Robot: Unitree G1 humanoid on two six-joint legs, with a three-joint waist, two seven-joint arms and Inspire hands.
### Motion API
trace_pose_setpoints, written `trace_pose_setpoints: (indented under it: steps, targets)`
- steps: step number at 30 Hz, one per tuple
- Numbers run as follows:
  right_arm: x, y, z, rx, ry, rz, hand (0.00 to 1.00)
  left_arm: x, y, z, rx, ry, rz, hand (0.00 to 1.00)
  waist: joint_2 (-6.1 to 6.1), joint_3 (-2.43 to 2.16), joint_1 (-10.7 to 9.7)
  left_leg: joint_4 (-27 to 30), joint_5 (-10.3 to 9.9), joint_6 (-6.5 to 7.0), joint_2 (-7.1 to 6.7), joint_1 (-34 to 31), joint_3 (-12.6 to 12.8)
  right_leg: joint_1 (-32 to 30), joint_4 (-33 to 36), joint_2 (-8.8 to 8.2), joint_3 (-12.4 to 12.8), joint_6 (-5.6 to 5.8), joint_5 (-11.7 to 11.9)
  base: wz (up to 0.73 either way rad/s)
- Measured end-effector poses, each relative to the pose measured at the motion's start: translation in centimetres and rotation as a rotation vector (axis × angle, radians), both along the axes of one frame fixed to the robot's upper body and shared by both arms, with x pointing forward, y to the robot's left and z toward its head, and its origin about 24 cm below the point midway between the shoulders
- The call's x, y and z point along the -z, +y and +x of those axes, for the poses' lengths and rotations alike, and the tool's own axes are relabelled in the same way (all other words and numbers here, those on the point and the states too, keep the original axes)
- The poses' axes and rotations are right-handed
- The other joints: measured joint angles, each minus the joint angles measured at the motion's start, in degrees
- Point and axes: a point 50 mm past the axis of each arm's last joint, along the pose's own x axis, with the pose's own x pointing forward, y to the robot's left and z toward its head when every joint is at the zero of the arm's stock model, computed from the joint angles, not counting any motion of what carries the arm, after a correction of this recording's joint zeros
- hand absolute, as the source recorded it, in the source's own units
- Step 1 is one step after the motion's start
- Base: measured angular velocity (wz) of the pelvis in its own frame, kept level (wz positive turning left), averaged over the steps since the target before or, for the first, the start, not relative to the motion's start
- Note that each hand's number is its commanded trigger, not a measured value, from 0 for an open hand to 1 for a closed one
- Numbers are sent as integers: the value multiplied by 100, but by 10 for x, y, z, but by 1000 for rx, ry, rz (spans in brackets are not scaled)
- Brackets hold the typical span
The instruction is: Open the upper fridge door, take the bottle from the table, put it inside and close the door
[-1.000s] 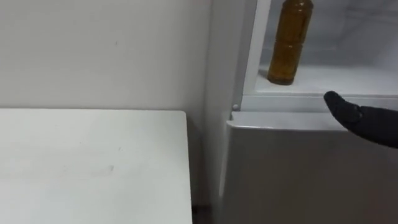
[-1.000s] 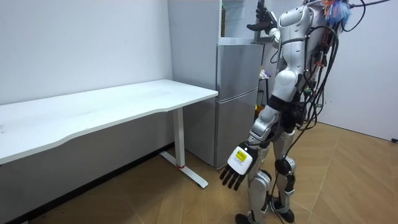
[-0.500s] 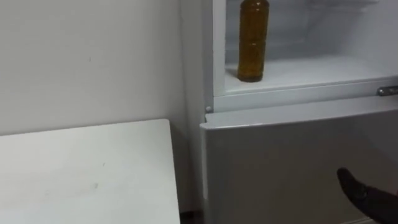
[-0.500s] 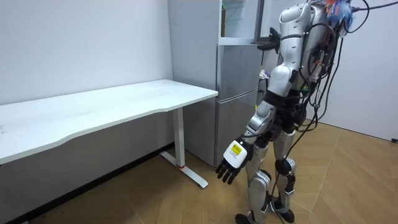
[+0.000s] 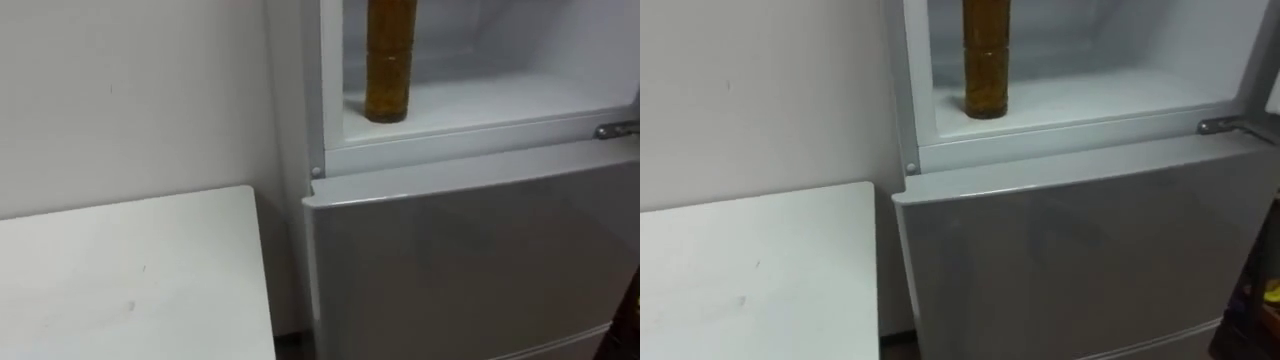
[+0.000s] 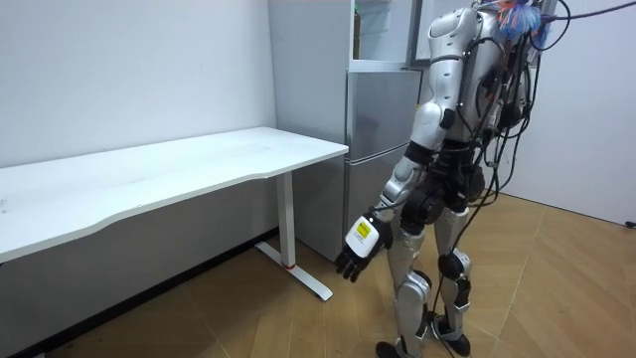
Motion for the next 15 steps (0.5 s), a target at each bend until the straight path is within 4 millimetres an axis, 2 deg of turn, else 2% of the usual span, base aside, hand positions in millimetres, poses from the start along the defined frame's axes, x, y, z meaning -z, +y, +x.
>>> trace_pose_setpoints:
  steps: [5,7,12,15]
  targets:
    - [33,2,-28,45,186,81,0,1,-4,3,2,-15,-9,0,-77,9,19,-19,-3,-3,-18,112,-1,105,-17,-5,29,15,-58,0]
    - [49,3,-47,82,286,172,0,1,-4,2,5,-14,-15,0,-102,10,53,-19,-5,-4,-20,120,5,115,-12,-4,49,17,-65,0]
    - [68,8,-73,105,400,383,0,1,-4,-8,-5,7,-36,0,-100,13,123,-18,-5,-5,-20,113,-29,113,-17,-5,41,15,-66,1]
    - [75,15,-77,57,425,506,0,1,-4,-12,10,17,-47,0,-104,14,114,-4,-5,-5,-23,83,-58,107,-29,-7,7,13,-69,5]
